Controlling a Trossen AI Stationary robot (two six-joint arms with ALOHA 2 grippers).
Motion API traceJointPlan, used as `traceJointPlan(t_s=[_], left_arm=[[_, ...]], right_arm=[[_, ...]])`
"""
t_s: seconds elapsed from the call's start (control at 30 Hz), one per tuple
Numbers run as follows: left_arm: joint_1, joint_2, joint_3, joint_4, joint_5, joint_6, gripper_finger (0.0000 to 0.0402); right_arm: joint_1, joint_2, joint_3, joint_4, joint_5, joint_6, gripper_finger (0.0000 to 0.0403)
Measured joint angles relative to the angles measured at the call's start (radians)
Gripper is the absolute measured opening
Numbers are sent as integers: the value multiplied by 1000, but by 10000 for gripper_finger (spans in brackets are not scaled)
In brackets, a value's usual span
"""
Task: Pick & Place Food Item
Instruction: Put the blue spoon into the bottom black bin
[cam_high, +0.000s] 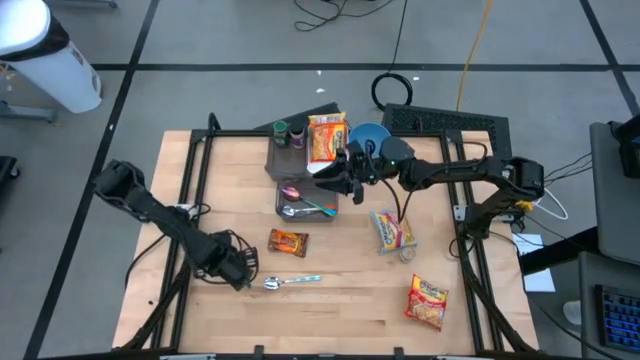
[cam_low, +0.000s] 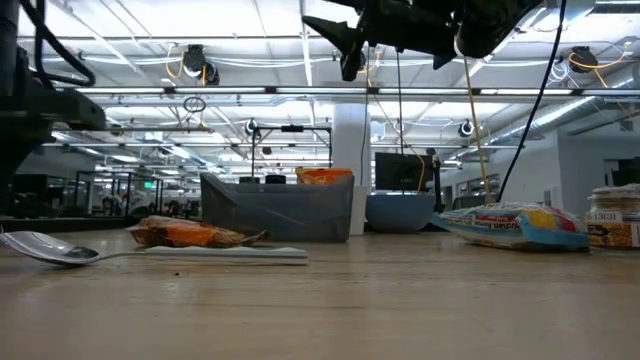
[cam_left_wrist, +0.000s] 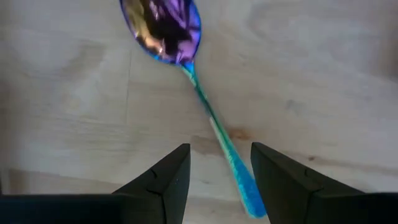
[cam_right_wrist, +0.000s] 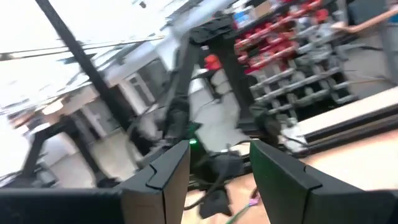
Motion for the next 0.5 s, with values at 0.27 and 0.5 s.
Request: traceJointPlan(t_s=[0.27,0.5], left_arm=[[89,0,0,-26,-18,16,134],[80,0,0,-42,45,43,109]], right_arm=[[-11,0,1,55,-219,108,160],[-10,0,1,106,-284,171,160]])
